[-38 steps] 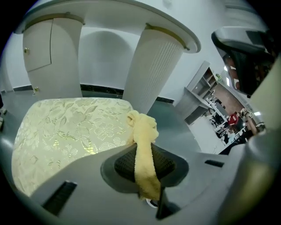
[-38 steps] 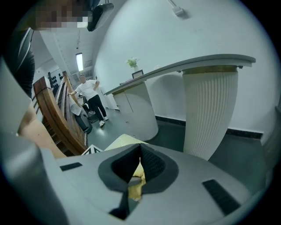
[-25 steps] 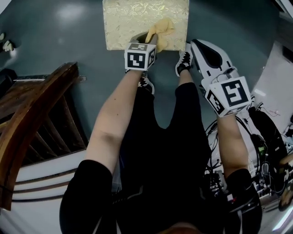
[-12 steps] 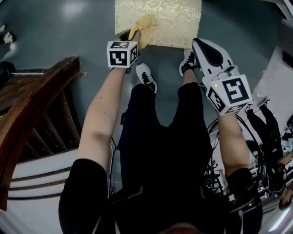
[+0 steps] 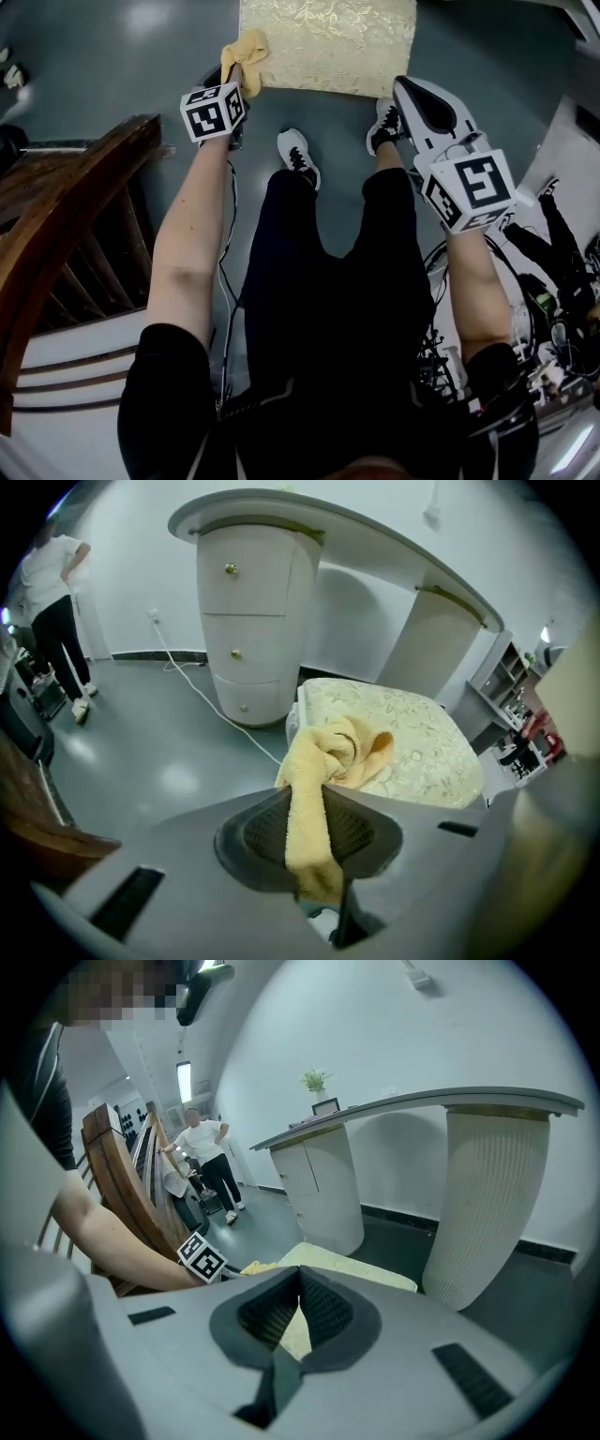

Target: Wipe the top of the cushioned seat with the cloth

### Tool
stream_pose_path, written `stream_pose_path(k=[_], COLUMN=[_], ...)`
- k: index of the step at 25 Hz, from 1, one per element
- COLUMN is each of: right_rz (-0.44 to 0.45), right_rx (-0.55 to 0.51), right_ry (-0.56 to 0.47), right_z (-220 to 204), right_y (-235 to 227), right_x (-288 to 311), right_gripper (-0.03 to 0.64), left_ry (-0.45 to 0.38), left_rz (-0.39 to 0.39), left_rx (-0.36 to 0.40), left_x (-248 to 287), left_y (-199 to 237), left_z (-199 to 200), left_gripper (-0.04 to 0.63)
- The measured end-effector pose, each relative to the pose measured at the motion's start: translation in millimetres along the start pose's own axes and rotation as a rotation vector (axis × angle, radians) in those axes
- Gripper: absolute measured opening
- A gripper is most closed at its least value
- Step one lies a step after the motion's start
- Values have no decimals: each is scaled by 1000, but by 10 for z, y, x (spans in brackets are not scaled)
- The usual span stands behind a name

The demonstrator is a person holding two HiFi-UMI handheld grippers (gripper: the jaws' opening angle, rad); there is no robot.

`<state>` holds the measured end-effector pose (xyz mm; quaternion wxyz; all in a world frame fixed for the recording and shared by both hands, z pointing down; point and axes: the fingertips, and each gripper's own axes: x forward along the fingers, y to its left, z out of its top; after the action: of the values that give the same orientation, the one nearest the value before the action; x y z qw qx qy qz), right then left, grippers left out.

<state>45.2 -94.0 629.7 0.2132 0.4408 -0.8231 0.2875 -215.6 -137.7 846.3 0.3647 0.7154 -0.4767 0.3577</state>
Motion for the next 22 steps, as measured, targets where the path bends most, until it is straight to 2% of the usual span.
stream_pose_path(k=[1,4,5,10,13,16,18,20,22], right_rz=[3,5,2,-19,-68,-94,-117,-152,-185], right_rx=[-2,-13,-17,-29,-23,2,-21,-33,-15], right_ry=[-4,-12,-12,-54,-95,-133,-178,-228,-259], right_z=[3,12,27,346,581,833,1110,1385,1568], right_y=[12,52,73,235,306,450,508,549,609], right_x=[-5,-45,-67,-307,-583,-837,-1063,-1341,-1596], right_gripper=[6,6,6,6,6,6,6,6,6], left_ry=[8,-23,-32,-44,-74,-155,-234,-301,-338], left_rz=[4,-54,-59,-49,-78,-103,-139,-179,-206], left_rx=[-20,-159,-178,-40,-51,-54,-21,-22,-27], left_x=[-7,-58,-95,-459,-693,-1129,-1447,-1779,-2130], left_y=[74,133,119,-78,-263,-413,-569,-696,-787], left_z=[-24,-10,6,150,293,568,900,1192,1339], left_gripper=[66,66,66,66,66,66,66,66,66])
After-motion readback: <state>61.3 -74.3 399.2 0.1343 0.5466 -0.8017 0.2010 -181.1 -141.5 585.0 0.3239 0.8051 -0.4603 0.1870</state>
